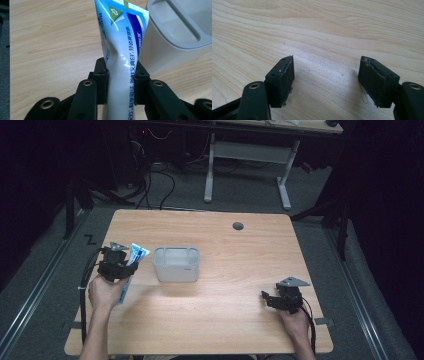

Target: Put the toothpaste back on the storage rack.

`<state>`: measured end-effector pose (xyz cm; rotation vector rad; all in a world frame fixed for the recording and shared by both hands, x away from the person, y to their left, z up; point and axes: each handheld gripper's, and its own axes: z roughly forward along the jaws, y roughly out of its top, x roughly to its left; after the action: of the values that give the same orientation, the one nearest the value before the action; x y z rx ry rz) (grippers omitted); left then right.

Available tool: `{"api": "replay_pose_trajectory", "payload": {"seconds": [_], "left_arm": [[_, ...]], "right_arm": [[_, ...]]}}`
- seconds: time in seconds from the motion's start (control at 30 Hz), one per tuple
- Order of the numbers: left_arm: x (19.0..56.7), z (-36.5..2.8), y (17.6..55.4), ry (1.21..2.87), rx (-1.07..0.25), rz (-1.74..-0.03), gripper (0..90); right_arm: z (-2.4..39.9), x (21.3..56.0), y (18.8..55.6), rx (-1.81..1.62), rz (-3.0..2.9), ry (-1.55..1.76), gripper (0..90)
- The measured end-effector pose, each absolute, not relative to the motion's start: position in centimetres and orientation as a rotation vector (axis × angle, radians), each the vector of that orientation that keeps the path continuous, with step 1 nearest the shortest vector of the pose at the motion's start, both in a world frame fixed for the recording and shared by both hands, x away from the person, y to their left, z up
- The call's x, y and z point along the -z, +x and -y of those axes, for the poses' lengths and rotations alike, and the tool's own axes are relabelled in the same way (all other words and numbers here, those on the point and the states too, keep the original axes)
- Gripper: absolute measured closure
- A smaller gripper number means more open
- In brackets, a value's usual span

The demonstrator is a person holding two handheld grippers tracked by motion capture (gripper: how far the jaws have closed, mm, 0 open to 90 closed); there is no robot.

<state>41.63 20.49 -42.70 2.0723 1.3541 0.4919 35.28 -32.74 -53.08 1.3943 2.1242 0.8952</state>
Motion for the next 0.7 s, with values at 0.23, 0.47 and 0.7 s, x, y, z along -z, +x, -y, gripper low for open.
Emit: {"api": "replay_pose_trajectory", "payload": {"seconds": [0.23,0.47,0.7], "left_arm": [[41.8,-20.6,41.0,2.025,-0.474,-1.315,71.6],[40.8,-20.0,40.6,2.029,-0.483,-1.282,71.8],[39.9,-19.4,40.3,2.021,-0.472,-1.236,71.9]], "right_arm": [[32.8,53.1,35.3,-0.895,-2.125,1.391,29.2],[32.8,53.1,35.3,-0.895,-2.125,1.391,29.2],[32.8,53.1,35.3,-0.894,-2.126,1.389,29.2]]}}
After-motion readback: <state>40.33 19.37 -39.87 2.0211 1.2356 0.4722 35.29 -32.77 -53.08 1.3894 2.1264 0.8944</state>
